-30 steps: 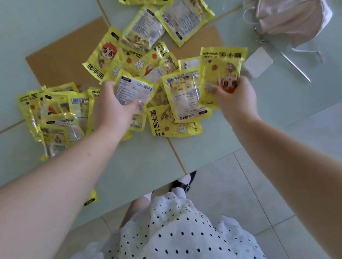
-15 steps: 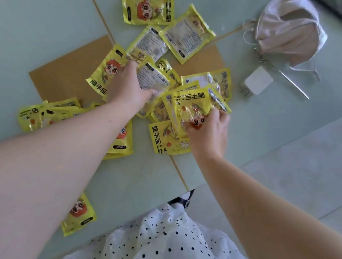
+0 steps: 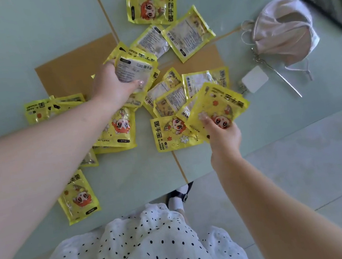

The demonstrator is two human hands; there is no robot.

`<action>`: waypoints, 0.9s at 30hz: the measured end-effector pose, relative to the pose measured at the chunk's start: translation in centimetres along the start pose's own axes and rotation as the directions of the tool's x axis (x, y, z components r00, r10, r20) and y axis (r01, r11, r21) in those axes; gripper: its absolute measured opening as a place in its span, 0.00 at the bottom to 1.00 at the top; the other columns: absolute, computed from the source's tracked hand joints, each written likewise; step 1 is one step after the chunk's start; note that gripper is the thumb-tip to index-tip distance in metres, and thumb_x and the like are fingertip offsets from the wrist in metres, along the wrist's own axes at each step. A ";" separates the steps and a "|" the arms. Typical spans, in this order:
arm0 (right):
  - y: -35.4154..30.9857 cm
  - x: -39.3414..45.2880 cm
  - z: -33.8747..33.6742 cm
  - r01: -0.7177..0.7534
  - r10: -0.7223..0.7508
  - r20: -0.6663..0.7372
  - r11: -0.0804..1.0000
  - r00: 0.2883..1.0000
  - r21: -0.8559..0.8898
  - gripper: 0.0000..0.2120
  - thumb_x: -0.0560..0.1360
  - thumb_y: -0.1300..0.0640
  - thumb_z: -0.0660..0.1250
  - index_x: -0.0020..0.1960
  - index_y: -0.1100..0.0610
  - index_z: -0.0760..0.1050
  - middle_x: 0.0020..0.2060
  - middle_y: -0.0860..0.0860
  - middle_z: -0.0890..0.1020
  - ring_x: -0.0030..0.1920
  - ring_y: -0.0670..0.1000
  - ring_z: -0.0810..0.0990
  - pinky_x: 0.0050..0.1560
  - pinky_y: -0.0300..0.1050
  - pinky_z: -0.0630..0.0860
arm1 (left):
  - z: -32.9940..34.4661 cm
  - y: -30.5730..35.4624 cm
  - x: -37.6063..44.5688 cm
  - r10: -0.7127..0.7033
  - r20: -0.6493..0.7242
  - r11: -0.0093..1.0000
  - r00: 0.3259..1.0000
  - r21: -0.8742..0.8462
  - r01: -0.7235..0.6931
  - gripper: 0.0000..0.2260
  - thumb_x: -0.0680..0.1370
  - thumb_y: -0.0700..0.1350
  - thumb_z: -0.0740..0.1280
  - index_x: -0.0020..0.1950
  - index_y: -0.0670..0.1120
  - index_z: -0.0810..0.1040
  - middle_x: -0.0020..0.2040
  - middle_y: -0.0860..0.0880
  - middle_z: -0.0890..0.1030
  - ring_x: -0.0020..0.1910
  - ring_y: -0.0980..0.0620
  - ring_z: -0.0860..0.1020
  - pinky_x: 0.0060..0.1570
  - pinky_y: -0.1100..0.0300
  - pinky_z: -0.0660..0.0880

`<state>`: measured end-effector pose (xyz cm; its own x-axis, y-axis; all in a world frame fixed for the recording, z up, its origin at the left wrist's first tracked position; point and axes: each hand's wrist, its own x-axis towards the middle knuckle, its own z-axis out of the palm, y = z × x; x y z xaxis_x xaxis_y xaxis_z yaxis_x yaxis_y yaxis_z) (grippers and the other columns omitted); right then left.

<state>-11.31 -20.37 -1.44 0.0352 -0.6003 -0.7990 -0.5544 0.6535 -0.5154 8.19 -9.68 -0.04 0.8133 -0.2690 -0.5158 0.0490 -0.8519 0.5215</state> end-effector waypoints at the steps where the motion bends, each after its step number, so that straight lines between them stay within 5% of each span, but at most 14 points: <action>1: 0.1 -0.1 -0.3 -0.066 0.066 -0.002 0.995 0.998 0.075 0.12 0.67 0.50 0.76 0.45 0.51 0.76 0.45 0.49 0.82 0.47 0.49 0.81 0.47 0.42 0.77 | -0.4 0.1 -0.2 -0.008 0.022 1.000 1.000 -0.019 0.009 0.22 0.70 0.50 0.74 0.60 0.45 0.72 0.57 0.47 0.78 0.54 0.47 0.77 0.50 0.58 0.72; 4: 0.0 -0.3 -1.0 -0.177 0.180 -0.002 0.968 0.984 0.181 0.13 0.68 0.49 0.75 0.48 0.52 0.76 0.48 0.49 0.82 0.52 0.51 0.81 0.60 0.49 0.76 | -0.5 0.5 -0.9 -0.026 0.224 0.997 0.974 -0.059 0.040 0.19 0.70 0.48 0.75 0.55 0.44 0.74 0.53 0.49 0.79 0.48 0.51 0.78 0.43 0.61 0.75; 7: -0.1 -0.1 -0.6 -0.213 0.218 -0.012 0.962 0.976 0.173 0.16 0.68 0.47 0.74 0.51 0.53 0.75 0.48 0.49 0.81 0.54 0.52 0.79 0.61 0.49 0.75 | 1.0 1.0 -1.3 -0.002 0.375 0.998 0.927 -0.051 0.022 0.22 0.69 0.46 0.76 0.59 0.43 0.76 0.56 0.49 0.80 0.53 0.50 0.79 0.43 0.61 0.77; 11: -0.3 0.6 0.5 -0.214 0.221 -0.027 0.964 0.975 0.155 0.17 0.68 0.46 0.74 0.51 0.52 0.73 0.45 0.46 0.79 0.53 0.52 0.76 0.60 0.50 0.73 | 3.5 1.6 -1.1 0.051 0.332 0.997 0.942 0.031 -0.065 0.18 0.70 0.47 0.75 0.56 0.46 0.75 0.52 0.50 0.79 0.52 0.50 0.78 0.52 0.57 0.76; 18: -0.7 2.3 1.8 -0.190 0.198 -0.052 0.974 0.979 0.124 0.24 0.68 0.46 0.74 0.59 0.53 0.72 0.51 0.49 0.77 0.52 0.51 0.75 0.51 0.46 0.69 | 5.4 1.4 -0.9 0.069 0.299 0.975 0.952 0.180 -0.127 0.27 0.72 0.49 0.73 0.66 0.43 0.70 0.59 0.45 0.78 0.58 0.45 0.77 0.53 0.55 0.75; 27: -0.9 2.5 3.4 -0.153 0.153 -0.057 0.988 0.987 0.010 0.25 0.66 0.42 0.74 0.55 0.55 0.71 0.57 0.51 0.76 0.54 0.54 0.76 0.51 0.49 0.72 | 5.7 1.4 -1.3 0.054 0.272 0.978 0.961 0.178 -0.105 0.22 0.72 0.49 0.73 0.61 0.44 0.71 0.58 0.46 0.77 0.57 0.46 0.76 0.51 0.57 0.73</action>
<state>-7.91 -20.84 -4.06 -0.0972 -0.5183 -0.8497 -0.5447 0.7422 -0.3904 3.84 -13.08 -2.55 0.6264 -0.4266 -0.6524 -0.1410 -0.8851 0.4434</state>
